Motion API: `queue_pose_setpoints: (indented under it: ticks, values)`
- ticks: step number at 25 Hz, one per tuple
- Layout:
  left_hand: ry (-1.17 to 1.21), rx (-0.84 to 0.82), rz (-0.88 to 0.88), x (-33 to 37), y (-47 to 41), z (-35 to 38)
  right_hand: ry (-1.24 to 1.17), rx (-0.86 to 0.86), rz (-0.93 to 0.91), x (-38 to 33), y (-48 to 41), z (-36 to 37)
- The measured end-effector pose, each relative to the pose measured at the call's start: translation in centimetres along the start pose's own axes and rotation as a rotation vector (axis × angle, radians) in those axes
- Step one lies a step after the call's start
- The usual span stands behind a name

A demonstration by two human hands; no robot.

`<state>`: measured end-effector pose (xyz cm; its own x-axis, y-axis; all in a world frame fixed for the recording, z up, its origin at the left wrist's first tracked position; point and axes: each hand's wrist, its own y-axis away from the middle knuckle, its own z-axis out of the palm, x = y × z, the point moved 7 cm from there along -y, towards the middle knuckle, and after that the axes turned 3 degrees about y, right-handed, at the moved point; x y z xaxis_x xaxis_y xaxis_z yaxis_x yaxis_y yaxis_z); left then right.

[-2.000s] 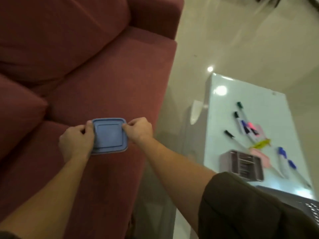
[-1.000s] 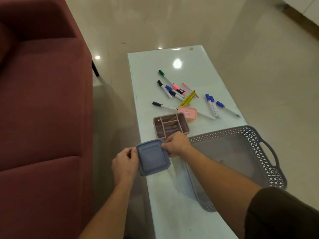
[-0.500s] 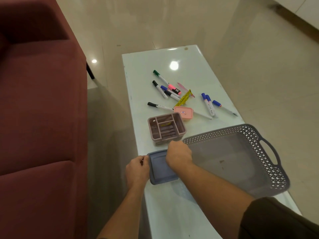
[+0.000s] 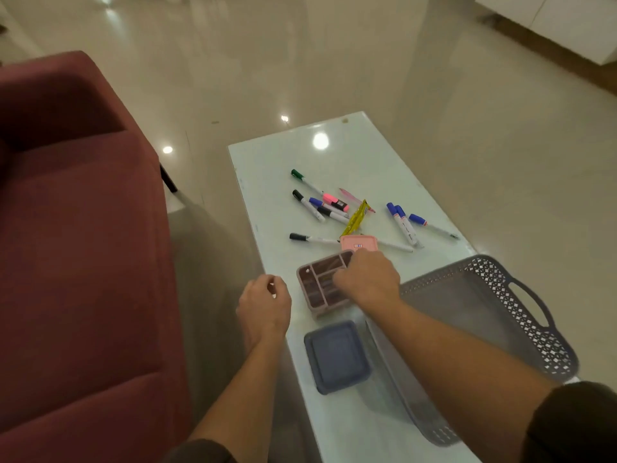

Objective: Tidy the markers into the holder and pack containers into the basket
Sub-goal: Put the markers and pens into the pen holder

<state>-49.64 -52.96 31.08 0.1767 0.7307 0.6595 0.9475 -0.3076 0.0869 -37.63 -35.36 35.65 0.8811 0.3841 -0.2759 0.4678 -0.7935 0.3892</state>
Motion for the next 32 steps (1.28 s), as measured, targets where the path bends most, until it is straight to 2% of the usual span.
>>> queue_pose_setpoints:
  ticks: [2,5,8,12,19,26,29,32]
  values:
    - [0.036,-0.046,0.068,3.6,-2.9,-0.8,-0.202,0.048,0.051,-0.7,-1.7,-3.0]
    - [0.108,-0.110,0.126,8.9,-6.4,-1.3,-0.458,0.088,0.008,-2.3,-3.6,-6.8]
    - [0.154,-0.182,0.115,13.0,-9.1,-1.1,-0.548,0.142,-0.048,-2.4,-4.3,-10.0]
    - [0.190,-0.223,0.036,14.4,-12.6,0.9,-0.337,0.143,-0.079,-2.4,-6.5,-9.9]
    - [0.059,-0.390,0.012,11.2,-20.2,11.7,-0.118,0.042,0.006,-3.0,-15.3,-0.8]
    - [-0.193,-0.518,0.390,10.6,-24.3,19.6,0.147,0.009,0.029,-6.4,-23.3,3.5]
    - [-0.246,-0.515,0.491,11.0,-24.8,20.9,0.257,-0.011,-0.006,-7.1,-24.8,4.3]
    - [-0.399,-0.529,0.651,11.8,-25.1,21.6,0.331,-0.039,-0.016,-7.1,-25.6,4.7]
